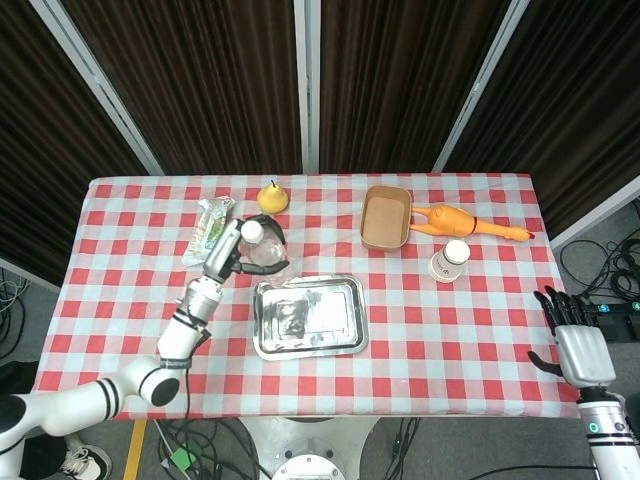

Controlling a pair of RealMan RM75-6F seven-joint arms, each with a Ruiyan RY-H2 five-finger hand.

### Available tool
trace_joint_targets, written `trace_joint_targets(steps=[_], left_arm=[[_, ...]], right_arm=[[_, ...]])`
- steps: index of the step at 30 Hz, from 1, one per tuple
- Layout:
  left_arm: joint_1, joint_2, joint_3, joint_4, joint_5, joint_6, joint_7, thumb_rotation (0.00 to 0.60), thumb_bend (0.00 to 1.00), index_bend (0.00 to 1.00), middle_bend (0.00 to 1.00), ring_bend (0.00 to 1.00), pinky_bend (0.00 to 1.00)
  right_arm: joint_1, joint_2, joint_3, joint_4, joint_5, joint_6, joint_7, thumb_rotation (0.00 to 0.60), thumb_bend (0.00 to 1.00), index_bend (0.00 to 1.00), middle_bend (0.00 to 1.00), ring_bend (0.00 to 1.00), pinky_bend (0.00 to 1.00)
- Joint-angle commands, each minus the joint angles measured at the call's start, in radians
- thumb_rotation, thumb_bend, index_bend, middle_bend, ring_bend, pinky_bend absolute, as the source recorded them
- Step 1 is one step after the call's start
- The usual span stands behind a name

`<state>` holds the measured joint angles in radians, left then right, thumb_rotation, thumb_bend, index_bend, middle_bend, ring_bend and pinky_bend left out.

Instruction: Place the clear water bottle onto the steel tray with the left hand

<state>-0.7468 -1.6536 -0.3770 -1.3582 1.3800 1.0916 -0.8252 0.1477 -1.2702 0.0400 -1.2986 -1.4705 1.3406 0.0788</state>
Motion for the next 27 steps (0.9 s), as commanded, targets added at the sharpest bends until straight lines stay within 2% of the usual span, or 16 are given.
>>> trace_joint_targets(steps=[1,4,6,8,11,14,16,19,21,27], left_arm=[[0.037,0.084,-0.004,0.025,-0.005,0.018,0.016,0.6,0.26,0.6,0.65,0.51,0.53],[0.09,0.183,0.002,0.085,-0.034,0.009,-0.008,0.6,0.26,0.6,0.65,0.51,0.53],[0.097,0.211,-0.006,0.104,-0.055,-0.008,-0.041,0.6,0.26,0.6,0.65,0.51,0.53],[0.079,0.194,-0.003,0.089,-0.04,-0.012,-0.054,0.6,0.26,0.6,0.65,0.51,0.53],[0.058,0.14,0.032,0.018,0.011,0.006,-0.055,0.6,0.26,0.59,0.65,0.51,0.53],[0.078,0.12,0.052,-0.021,0.019,0.049,-0.029,0.6,0.26,0.59,0.64,0.51,0.53],[0.097,0.146,0.044,0.013,-0.002,0.065,-0.009,0.6,0.26,0.59,0.64,0.51,0.53],[0.107,0.198,0.002,0.077,-0.073,0.038,-0.02,0.6,0.26,0.59,0.64,0.51,0.53],[0.098,0.204,-0.003,0.086,-0.077,0.024,-0.021,0.6,0.26,0.59,0.64,0.51,0.53],[0.065,0.12,0.059,0.003,0.002,0.024,-0.023,0.6,0.26,0.59,0.64,0.51,0.53]], right_arm=[[0.001,0.0,-0.001,0.002,-0.006,0.003,0.004,0.6,0.11,0.0,0.0,0.0,0.0],[-0.001,-0.002,-0.003,0.015,-0.006,0.003,0.022,0.6,0.11,0.0,0.0,0.0,0.0],[-0.005,-0.004,-0.004,0.028,-0.002,0.002,0.033,0.6,0.11,0.0,0.0,0.0,0.0],[-0.007,-0.004,-0.004,0.038,0.006,-0.005,0.037,0.6,0.11,0.0,0.0,0.0,0.0],[-0.006,-0.004,-0.001,0.039,0.011,-0.008,0.031,0.6,0.11,0.0,0.0,0.0,0.0],[-0.001,-0.002,0.001,0.027,0.009,-0.011,0.02,0.6,0.11,0.0,0.0,0.0,0.0],[-0.001,-0.003,-0.002,0.024,0.002,-0.008,0.019,0.6,0.11,0.0,0.0,0.0,0.0],[0.0,-0.01,-0.01,0.033,-0.003,-0.016,0.021,0.6,0.11,0.0,0.0,0.0,0.0],[0.002,-0.016,-0.01,0.042,0.005,-0.03,0.025,0.6,0.11,0.0,0.0,0.0,0.0],[0.005,-0.017,-0.008,0.036,0.0,-0.024,0.011,0.6,0.11,0.0,0.0,0.0,0.0]])
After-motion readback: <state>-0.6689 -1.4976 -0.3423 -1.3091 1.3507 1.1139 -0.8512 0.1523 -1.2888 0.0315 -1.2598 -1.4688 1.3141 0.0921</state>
